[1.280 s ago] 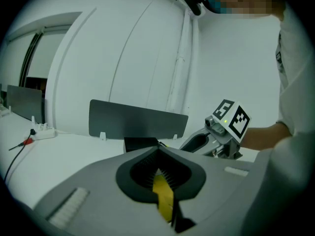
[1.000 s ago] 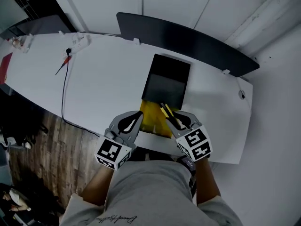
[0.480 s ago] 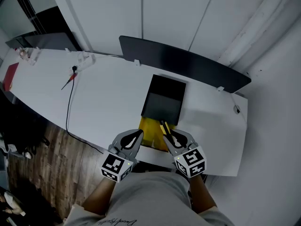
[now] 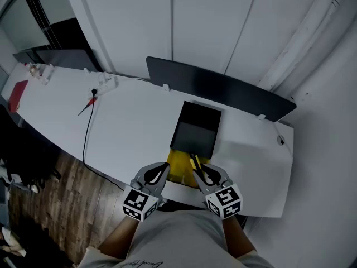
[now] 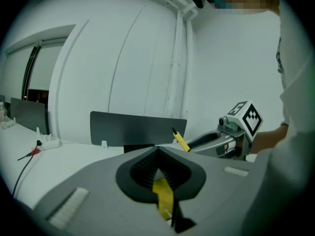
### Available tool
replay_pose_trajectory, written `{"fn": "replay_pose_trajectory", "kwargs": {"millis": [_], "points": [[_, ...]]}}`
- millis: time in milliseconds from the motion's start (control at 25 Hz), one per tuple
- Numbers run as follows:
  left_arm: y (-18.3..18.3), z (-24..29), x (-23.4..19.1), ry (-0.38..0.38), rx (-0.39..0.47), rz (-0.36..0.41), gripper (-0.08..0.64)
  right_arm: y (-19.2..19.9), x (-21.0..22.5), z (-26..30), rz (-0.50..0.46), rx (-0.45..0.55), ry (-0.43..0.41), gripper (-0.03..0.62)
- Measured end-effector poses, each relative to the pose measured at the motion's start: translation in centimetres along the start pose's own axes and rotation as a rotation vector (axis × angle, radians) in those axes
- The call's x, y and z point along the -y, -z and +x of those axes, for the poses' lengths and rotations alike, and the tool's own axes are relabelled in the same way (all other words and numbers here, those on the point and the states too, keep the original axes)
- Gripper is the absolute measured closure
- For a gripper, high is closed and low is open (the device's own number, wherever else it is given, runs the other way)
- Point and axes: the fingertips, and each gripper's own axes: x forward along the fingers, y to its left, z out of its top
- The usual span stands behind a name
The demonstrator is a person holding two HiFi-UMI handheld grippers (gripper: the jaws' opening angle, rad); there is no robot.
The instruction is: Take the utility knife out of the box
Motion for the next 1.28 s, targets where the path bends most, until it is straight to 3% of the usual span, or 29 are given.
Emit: {"fn": "replay_pose_trajectory", "kwargs": {"millis": [1280], "points": [[-0.66, 0.91, -0.4, 0.007, 0.014, -0.003, 0.558, 0.12, 0.28, 0.67, -0.03, -0.025, 0.023, 0.462]]}}
